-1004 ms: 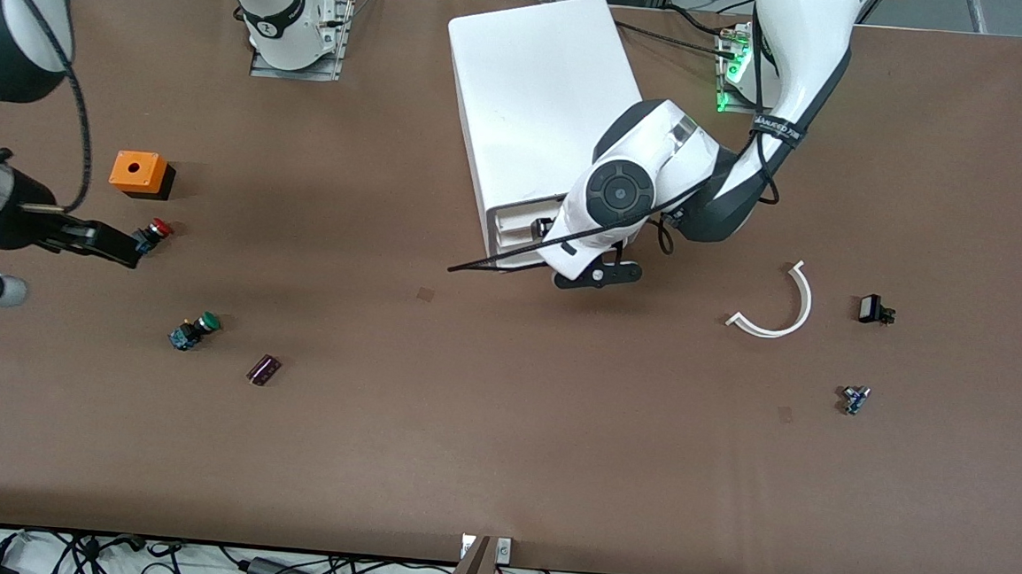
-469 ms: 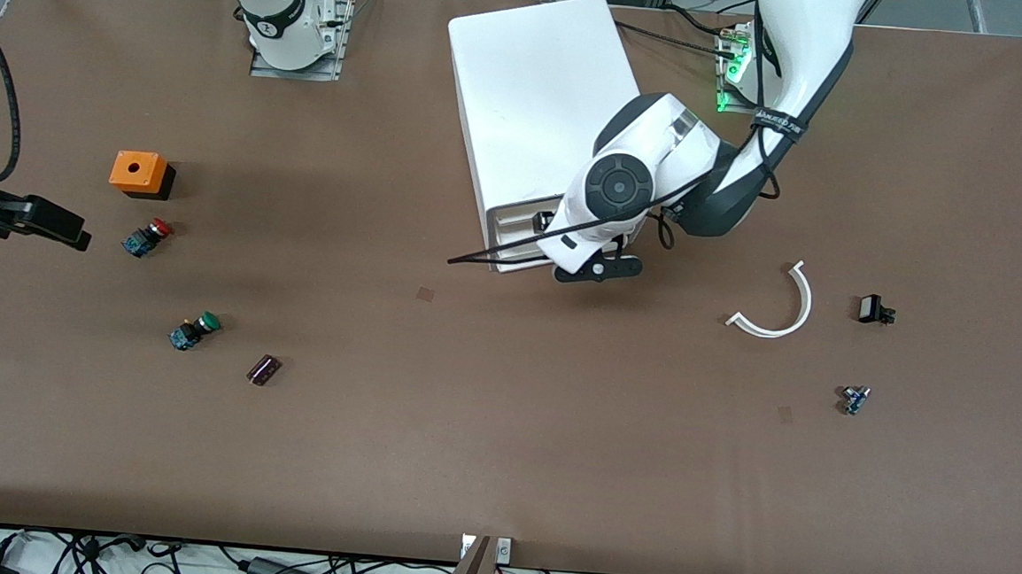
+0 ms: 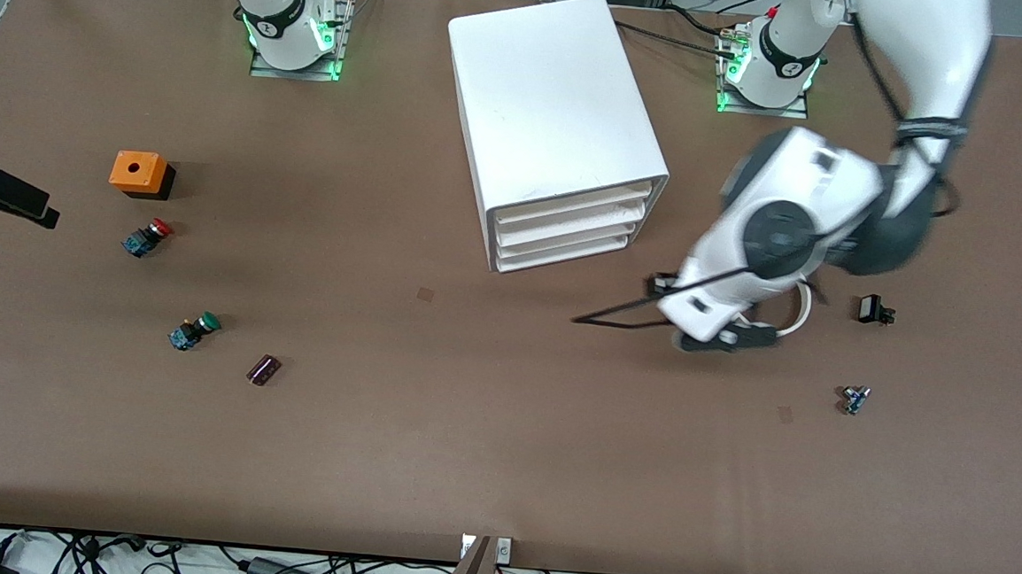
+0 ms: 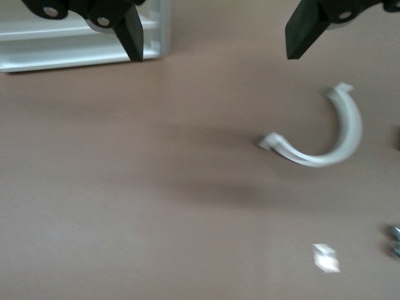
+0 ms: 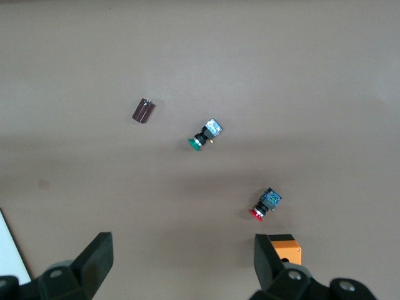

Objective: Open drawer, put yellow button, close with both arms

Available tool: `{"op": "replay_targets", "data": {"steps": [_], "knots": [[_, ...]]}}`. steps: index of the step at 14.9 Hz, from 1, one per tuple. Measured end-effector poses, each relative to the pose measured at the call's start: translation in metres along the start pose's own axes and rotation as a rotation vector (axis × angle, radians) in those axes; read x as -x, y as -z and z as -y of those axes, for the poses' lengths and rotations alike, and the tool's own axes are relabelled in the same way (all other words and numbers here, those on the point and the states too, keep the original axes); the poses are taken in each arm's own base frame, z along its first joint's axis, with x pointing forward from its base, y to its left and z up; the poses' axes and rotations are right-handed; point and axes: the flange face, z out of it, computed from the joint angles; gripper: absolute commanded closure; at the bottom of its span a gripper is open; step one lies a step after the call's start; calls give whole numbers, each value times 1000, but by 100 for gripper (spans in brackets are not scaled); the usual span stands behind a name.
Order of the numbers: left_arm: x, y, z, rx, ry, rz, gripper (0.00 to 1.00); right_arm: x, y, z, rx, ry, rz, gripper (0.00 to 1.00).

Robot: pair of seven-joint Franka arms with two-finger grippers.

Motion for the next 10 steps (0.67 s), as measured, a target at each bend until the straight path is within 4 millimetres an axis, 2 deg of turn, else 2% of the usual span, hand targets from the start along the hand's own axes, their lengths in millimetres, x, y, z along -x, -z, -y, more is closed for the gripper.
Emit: {"op": "replay_targets", "data": {"steps": [2, 5, 8, 10], "knots": [[-11, 23, 48, -9, -40, 16, 0, 2, 0, 2, -2, 6, 3, 0], [-13, 56, 108, -4, -118, 28, 0, 4, -10, 4, -3, 13, 26, 0], [2, 98, 148, 32, -175, -20, 0, 17, -20, 2, -1, 12, 27, 0], [16, 120, 185, 98, -216, -46, 0, 33, -24, -1, 1, 11, 20, 0]]}}
